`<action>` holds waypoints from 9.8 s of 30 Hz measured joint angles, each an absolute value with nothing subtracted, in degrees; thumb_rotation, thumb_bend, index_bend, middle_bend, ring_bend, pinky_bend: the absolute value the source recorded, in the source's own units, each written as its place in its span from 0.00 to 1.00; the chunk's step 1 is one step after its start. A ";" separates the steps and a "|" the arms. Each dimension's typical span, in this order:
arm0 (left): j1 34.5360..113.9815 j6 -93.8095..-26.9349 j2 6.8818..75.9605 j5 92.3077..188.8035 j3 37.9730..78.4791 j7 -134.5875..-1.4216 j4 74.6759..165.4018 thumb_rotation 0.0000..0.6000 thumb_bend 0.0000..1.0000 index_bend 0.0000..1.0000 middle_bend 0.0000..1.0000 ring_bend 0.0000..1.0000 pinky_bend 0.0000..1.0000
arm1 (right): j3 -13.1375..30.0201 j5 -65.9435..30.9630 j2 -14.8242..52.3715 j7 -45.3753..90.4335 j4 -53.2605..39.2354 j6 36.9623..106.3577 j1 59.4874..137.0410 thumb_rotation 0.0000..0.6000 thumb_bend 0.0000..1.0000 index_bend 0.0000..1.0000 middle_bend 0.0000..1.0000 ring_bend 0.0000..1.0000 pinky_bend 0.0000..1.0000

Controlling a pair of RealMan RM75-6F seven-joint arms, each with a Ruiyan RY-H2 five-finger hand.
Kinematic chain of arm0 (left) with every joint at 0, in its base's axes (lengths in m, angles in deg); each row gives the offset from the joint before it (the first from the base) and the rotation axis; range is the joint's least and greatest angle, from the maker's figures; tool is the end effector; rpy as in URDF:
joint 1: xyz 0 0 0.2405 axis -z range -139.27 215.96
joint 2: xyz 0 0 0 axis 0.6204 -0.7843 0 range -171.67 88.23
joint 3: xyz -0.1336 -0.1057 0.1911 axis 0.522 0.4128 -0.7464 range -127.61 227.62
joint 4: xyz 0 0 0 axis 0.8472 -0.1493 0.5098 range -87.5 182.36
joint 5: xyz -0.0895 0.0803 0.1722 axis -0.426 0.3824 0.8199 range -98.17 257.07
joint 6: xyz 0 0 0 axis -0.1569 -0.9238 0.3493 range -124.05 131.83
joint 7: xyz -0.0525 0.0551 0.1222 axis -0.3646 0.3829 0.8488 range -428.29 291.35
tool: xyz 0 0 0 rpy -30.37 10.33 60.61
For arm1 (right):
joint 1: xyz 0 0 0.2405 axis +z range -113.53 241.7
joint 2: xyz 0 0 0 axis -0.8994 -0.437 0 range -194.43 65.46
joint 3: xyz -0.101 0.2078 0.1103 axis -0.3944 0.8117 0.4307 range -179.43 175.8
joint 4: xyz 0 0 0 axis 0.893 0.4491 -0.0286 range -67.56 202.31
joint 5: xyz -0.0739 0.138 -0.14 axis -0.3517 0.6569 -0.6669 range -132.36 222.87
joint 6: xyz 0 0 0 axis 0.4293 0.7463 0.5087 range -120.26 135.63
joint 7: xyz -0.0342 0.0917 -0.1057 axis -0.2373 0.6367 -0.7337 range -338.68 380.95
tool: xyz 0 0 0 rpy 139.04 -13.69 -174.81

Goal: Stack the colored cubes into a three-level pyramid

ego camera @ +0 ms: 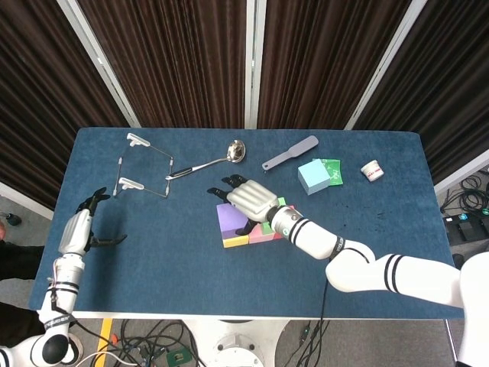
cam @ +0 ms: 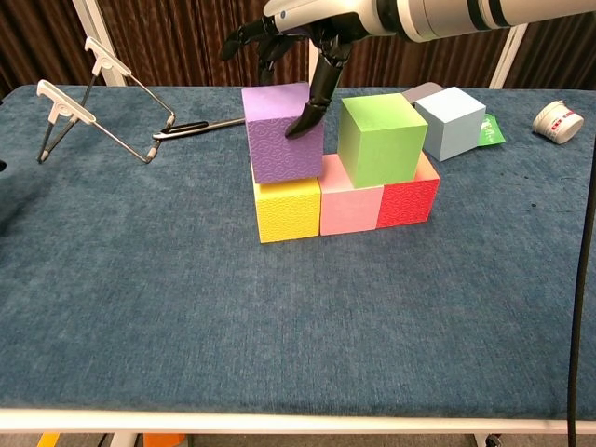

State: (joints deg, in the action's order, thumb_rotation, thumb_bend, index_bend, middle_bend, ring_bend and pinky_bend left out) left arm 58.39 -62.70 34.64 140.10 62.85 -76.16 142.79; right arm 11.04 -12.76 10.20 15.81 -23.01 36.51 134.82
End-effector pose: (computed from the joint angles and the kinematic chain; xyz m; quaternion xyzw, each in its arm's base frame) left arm -0.2637 0.2801 0.0773 -0.4661 -0.5960 -0.4580 0.4667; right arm 0.0050 -0.3868 0.0136 0.8521 -0.3313 0.3330 0.2307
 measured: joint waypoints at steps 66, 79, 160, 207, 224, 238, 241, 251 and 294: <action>57.99 -61.75 37.11 139.53 62.62 -74.11 140.42 1.00 0.09 0.06 0.15 0.04 0.07 | 8.97 -23.10 9.80 22.70 -20.70 36.87 131.08 1.00 0.15 0.00 0.41 0.00 0.00; 57.94 -62.12 38.08 139.05 62.85 -73.70 139.51 1.00 0.09 0.06 0.16 0.04 0.07 | 8.91 -23.84 9.29 23.08 -21.08 36.98 130.79 1.00 0.16 0.00 0.41 0.00 0.00; 57.49 -62.03 37.12 140.02 63.01 -74.88 139.96 1.00 0.09 0.07 0.16 0.04 0.07 | 10.26 -25.60 11.78 26.90 -19.23 37.85 130.81 1.00 0.13 0.00 0.40 0.00 0.00; 57.25 -61.49 37.51 139.89 62.78 -75.40 139.18 1.00 0.09 0.07 0.16 0.04 0.07 | 10.13 -26.41 12.01 29.21 -17.77 36.35 130.98 1.00 0.16 0.00 0.40 0.00 0.00; 57.27 -61.20 37.51 139.85 62.78 -75.49 139.07 1.00 0.09 0.07 0.16 0.04 0.07 | 9.81 -26.72 11.46 30.31 -17.87 35.25 130.86 1.00 0.11 0.00 0.10 0.00 0.00; 57.14 -61.27 37.47 139.96 62.77 -75.71 139.26 1.00 0.09 0.07 0.16 0.04 0.07 | 9.81 -27.15 11.15 30.74 -18.08 34.92 130.88 1.00 0.10 0.00 0.08 0.00 0.00; 57.14 -61.10 37.54 139.92 62.72 -75.83 139.17 1.00 0.09 0.07 0.16 0.04 0.07 | 9.71 -27.25 10.87 30.57 -18.17 34.54 131.06 1.00 0.10 0.00 0.07 0.00 0.00; 57.10 -61.17 37.34 140.18 62.82 -76.13 139.34 1.00 0.09 0.07 0.16 0.04 0.07 | 10.12 -27.40 9.91 30.64 -19.49 34.38 131.37 1.00 0.09 0.00 0.05 0.00 0.00; 70.85 -63.78 56.35 136.80 68.69 -62.16 137.93 1.00 0.06 0.02 0.14 0.04 0.07 | 12.56 -26.06 0.21 35.92 -24.58 50.15 118.97 1.00 0.09 0.00 0.00 0.00 0.00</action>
